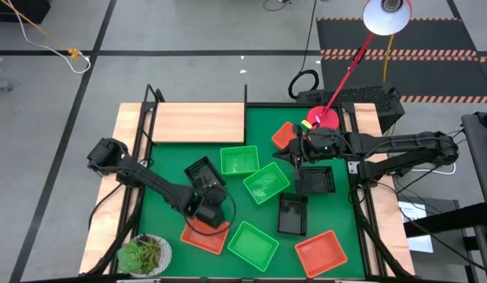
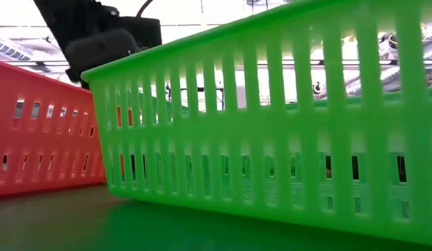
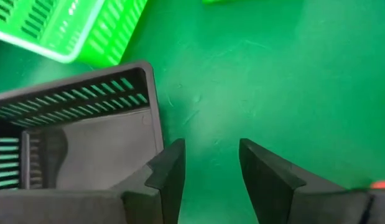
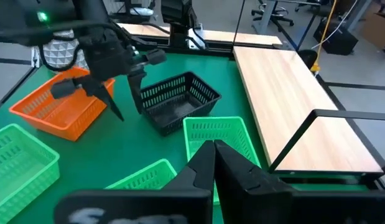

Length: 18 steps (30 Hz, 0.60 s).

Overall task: Stack baskets on shelf by color
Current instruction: Put the black bin on the shelf

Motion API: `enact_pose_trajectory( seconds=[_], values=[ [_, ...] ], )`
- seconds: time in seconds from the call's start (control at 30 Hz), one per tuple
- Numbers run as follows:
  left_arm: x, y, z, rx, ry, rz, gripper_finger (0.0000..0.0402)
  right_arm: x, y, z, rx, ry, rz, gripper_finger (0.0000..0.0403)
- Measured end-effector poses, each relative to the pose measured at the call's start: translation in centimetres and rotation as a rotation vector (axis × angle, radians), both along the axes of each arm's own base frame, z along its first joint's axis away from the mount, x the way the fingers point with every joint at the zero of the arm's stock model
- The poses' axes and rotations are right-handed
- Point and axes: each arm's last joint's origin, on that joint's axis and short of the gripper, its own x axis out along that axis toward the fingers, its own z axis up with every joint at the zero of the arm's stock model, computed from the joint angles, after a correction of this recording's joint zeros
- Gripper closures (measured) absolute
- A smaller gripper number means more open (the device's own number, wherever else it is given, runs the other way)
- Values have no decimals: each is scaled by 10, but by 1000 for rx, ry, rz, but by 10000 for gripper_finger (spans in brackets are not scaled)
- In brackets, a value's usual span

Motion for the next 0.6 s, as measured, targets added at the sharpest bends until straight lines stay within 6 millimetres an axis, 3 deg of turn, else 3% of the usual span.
enact_pose_trajectory(
  seconds=[0.2,0.33,0.6],
  values=[
    [-6,-1,21,34,-12,-48,247,0,-2,0,-16,-4,0,403],
    [-7,-2,18,84,30,-112,247,0,-2,1,-17,-8,1,403],
    [-5,12,6,106,46,-16,247,-1,-2,-1,-14,8,0,403]
  ],
)
